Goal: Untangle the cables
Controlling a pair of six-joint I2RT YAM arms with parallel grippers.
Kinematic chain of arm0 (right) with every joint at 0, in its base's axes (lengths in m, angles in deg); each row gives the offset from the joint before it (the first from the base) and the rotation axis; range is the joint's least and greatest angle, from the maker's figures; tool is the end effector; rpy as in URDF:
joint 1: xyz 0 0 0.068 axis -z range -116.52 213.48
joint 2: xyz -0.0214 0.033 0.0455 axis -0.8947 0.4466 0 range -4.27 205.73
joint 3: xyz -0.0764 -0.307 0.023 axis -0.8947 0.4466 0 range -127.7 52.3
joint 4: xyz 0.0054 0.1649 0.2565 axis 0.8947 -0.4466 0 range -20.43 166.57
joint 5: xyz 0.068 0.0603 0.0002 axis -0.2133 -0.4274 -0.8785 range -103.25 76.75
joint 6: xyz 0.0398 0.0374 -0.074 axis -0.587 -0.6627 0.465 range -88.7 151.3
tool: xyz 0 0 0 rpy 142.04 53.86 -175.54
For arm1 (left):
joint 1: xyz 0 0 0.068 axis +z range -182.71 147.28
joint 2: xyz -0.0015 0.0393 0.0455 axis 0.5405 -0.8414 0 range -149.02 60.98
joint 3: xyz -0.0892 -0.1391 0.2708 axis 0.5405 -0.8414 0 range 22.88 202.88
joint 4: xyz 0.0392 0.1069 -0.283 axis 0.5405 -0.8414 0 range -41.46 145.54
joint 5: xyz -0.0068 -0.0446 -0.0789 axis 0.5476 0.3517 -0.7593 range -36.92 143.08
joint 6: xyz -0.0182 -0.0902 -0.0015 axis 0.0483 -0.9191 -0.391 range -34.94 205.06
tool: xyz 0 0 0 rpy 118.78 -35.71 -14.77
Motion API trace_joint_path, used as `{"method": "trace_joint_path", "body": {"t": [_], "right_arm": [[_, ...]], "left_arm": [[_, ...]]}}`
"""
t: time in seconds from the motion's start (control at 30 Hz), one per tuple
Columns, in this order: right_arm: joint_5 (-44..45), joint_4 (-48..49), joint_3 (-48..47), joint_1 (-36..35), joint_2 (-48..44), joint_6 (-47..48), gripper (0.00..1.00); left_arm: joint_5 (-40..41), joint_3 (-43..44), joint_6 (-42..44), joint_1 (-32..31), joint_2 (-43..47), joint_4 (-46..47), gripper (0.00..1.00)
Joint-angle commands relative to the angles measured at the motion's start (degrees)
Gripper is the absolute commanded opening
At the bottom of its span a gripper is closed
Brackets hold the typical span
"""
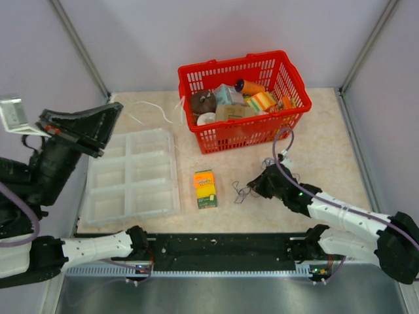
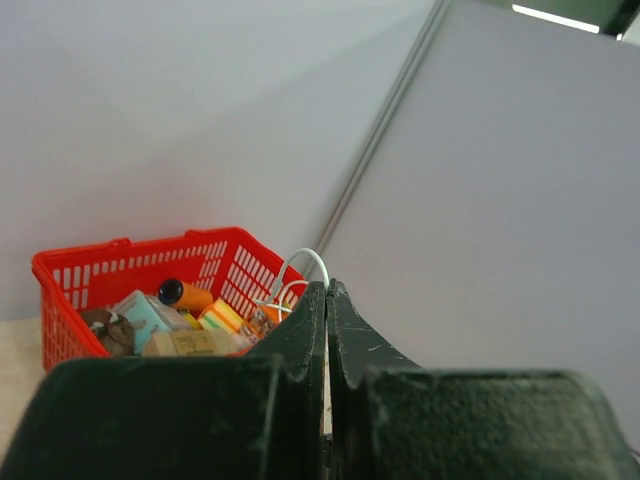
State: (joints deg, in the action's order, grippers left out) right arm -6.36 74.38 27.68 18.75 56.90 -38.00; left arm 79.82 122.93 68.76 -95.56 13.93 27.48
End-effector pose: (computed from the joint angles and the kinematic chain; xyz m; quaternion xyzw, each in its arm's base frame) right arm 0.1929 0.1772 0.1621 0.2169 0.8738 0.3327 0.2806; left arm 0.0651 -0.0456 0.6710 0.0275 0.5576 -0.4267 0.7115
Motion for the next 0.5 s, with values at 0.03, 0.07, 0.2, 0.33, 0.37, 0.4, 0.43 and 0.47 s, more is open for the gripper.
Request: {"method": "trace_joint_path", "body": {"t": [0.03, 0.07, 0.2, 0.33, 0.37, 0.4, 0.43, 0.47], "right_arm": [[15.19, -23.64, -3.96, 12.06, -10.95, 12.68, 0.00], [10.90, -22.95, -1.59, 18.13, -13.24, 13.91, 0.00], [-2.56, -19.78, 4.84, 43.09, -22.30, 19.10, 0.00], [-13.81, -19.25, 4.41, 59.03, -19.96, 22.18, 0.00], [-15.14, -19.16, 3.88, 60.88, -18.55, 22.62, 0.00], [-15.59, -18.99, 3.18, 61.34, -17.50, 23.06, 0.00], [-15.07, -19.07, 2.57, 61.43, -16.44, 23.50, 0.00], [-14.20, -19.07, 1.95, 61.43, -16.08, 24.12, 0.00]], "left_arm": [[6.74, 9.18, 6.45, -0.08, 4.24, 0.38, 0.00], [7.35, 10.15, 6.97, -0.08, 4.33, -0.24, 0.00], [8.85, 10.52, 7.59, -0.17, 5.12, -1.21, 0.00], [8.59, 8.68, 6.98, -0.08, 5.03, -0.34, 0.00], [7.89, 7.28, 6.54, -0.08, 5.21, 0.53, 0.00], [7.10, 6.05, 5.76, -0.08, 5.04, 1.15, 0.00], [5.62, 5.60, 4.88, -0.17, 4.34, 1.25, 0.00], [4.21, 5.59, 4.09, -0.08, 3.38, 1.07, 0.00]]}}
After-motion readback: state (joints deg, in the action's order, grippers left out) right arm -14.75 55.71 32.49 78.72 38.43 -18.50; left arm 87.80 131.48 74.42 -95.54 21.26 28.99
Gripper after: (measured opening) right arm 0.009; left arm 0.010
